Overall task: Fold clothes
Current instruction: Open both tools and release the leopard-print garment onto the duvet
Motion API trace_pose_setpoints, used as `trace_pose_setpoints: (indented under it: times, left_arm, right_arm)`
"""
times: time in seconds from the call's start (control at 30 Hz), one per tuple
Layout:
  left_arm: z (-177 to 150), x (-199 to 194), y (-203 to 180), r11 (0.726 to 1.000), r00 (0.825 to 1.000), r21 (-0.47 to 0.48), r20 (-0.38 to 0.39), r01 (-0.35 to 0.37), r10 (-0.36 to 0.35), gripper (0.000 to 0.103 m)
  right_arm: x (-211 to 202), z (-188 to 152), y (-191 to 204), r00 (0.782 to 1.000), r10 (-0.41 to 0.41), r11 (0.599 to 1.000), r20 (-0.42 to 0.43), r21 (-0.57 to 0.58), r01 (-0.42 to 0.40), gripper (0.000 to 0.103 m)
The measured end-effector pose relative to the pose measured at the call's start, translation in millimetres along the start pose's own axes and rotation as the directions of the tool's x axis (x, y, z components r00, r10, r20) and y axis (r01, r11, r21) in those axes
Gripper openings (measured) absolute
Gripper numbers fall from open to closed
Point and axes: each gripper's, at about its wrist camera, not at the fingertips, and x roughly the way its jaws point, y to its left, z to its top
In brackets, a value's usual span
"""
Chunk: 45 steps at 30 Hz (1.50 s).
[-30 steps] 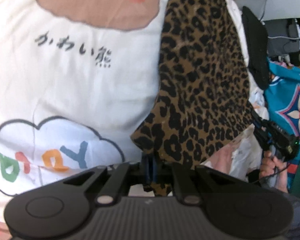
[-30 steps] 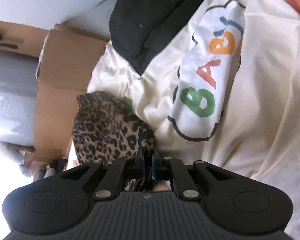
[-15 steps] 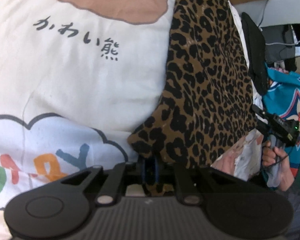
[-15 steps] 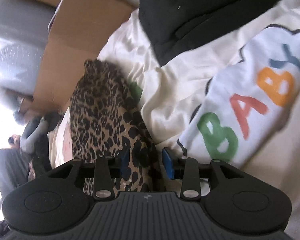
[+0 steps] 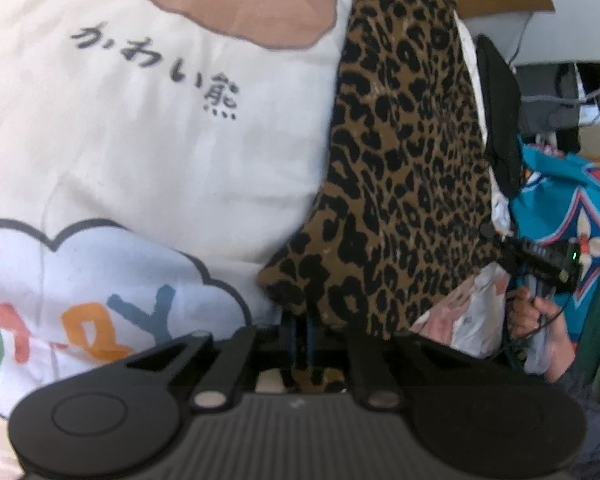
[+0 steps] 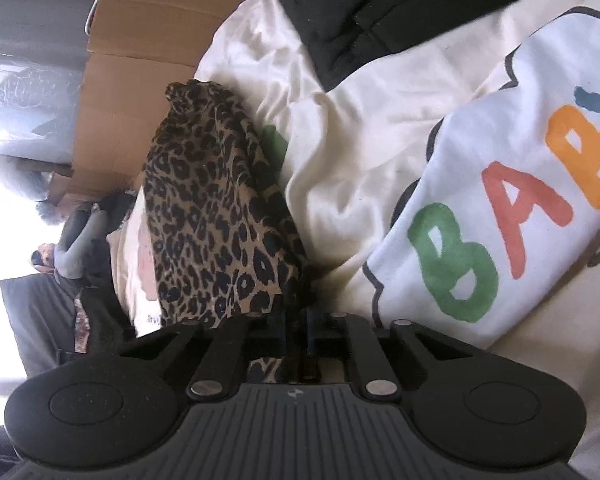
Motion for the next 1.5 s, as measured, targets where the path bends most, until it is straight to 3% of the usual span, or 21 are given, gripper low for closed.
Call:
trace_pose_setpoints:
  times: [0.1,0.23,0.37,0.73,0.87,0.93,1.03,1.1,1.17,1.4,1.5]
  left_arm:
    - [-7.8,-8.2,4.1,1.0,0.999,-0.002,0.021,0.027,-0.027,0.004]
    - [-35.2,-32.0,2.1,0.997,0.999,0.071,0.019,0.043,-0.044,0.004]
    - [-49.1,-25.6,-4.1,0.996,0.998,0.079,0.042,0.038,-0.041,0.003]
    - [-42.4,-44.5,1.1,0.996,0.999,0.091,0.047,0.007,-0.012,0.003]
    - [-38.3,-32.5,1.4,0.994,0.999,0.099,0.025,-0.046,0.044,0.004]
    - [-36.1,-20.1,-0.7,0.987,0.993,0.116,-0.023,-0.116,0.119,0.008]
    - [-31.4,-17.1,-6.3,0.975,0.983,0.138,-0.033,-0.175,0.181,0.016]
    - [-25.3,-24.6,-10.1,0.974,0.982,0.131,-0.009,-0.184,0.186,0.016]
    - [-19.3,-32.2,-14.0,0.973,0.981,0.124,0.016,-0.192,0.192,0.017]
    - [9.9,-42.3,-47.2,0.962,0.972,0.168,0.129,-0.215,0.195,0.028]
    - [19.9,-36.9,-65.0,0.956,0.967,0.2,0.182,-0.215,0.18,0.029]
  right_arm:
    - [-5.7,-4.3,10.0,1.0,-0.023,0.999,0.008,-0.025,0.023,0.003]
    - [-17.9,-11.4,22.6,1.0,-0.012,1.0,0.02,-0.022,0.012,0.002]
    - [-23.6,-24.3,32.4,1.0,0.0,1.0,-0.019,-0.016,0.0,0.002]
    - [-10.8,-54.0,38.3,0.988,0.001,1.0,-0.152,-0.021,-0.005,0.002]
    - [-7.5,-53.7,34.8,0.983,-0.02,1.0,-0.183,-0.022,0.016,0.002]
    - [-6.0,-52.8,34.3,0.982,-0.048,0.999,-0.185,-0.033,0.043,0.003]
    - [-11.0,-49.1,39.6,0.979,-0.114,0.992,-0.17,-0.067,0.104,0.008]
    - [-18.9,-47.1,46.9,0.975,-0.163,0.982,-0.154,-0.118,0.145,0.02]
    - [-29.0,-43.5,50.5,0.977,-0.179,0.977,-0.117,-0.141,0.162,0.041]
    - [-36.6,-34.0,62.9,0.986,-0.163,0.969,-0.02,-0.192,0.157,0.041]
    - [-27.2,-30.8,74.8,0.987,-0.163,0.961,0.011,-0.226,0.161,0.041]
